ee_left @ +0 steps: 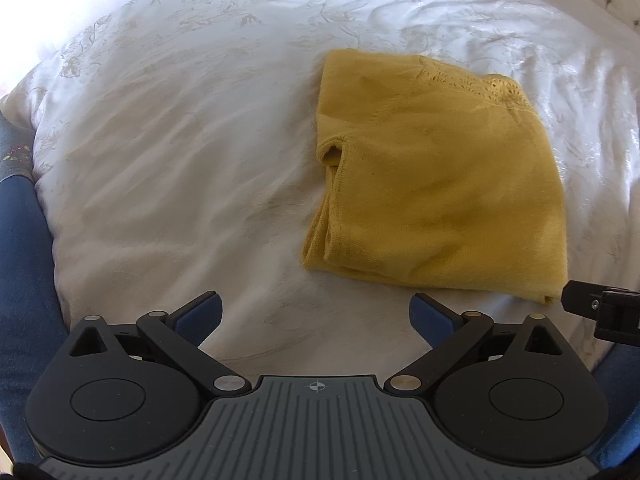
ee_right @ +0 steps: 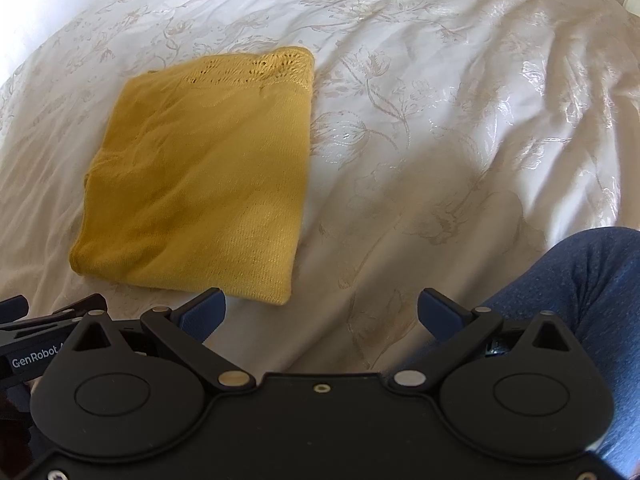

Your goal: Fold small clothes

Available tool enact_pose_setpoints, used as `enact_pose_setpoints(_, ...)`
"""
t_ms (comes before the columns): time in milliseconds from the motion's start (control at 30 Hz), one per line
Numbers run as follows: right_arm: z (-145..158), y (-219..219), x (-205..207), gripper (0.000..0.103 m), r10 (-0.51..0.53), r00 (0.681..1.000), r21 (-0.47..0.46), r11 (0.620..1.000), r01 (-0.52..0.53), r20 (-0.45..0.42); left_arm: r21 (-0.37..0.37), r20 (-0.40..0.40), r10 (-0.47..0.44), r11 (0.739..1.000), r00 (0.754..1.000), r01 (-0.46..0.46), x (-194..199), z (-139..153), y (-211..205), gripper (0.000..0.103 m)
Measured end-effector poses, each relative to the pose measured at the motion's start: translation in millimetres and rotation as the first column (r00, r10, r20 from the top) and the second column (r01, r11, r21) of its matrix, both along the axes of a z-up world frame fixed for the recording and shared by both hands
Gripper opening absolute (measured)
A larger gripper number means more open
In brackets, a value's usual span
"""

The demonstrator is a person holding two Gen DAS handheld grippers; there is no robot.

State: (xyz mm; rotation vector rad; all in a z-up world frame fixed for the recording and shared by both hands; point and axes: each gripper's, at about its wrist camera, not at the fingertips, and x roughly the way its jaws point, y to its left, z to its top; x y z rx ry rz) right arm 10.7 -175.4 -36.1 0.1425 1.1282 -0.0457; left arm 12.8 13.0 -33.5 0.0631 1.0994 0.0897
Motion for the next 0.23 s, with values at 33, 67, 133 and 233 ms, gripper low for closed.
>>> enact_pose_setpoints(33,-0.2,-0.2,-0.1,0.102,-0.001,1.000,0.001,1.000,0.001,0.000,0.001,0.000,-0.001,1.000,1.000,0.001,0.1,0.1,-0.3,0.101)
enact_pose_setpoints(67,-0.2,-0.2,-0.2,0.102,-0.002,1.000,0.002,1.000,0.002,0.000,0.001,0.000,-0.002,1.000,1.000,0.002,0.2,0.2,-0.6,0.101)
enact_pose_setpoints(133,-0.2,0.3,-0.4,0.102,-0.002,1.000,0.002,1.000,0.002,0.000,0.003,0.001,-0.002,1.000,1.000,0.002,0.4,0.0,-0.5,0.101)
enact_pose_setpoints(233,0.2,0.8,-1.0,0.102,-0.004,1.000,0.005,1.000,0.004,0.002,0.001,-0.002,-0.003,1.000,1.000,0.003,0.9,0.0,-0.7,0.101)
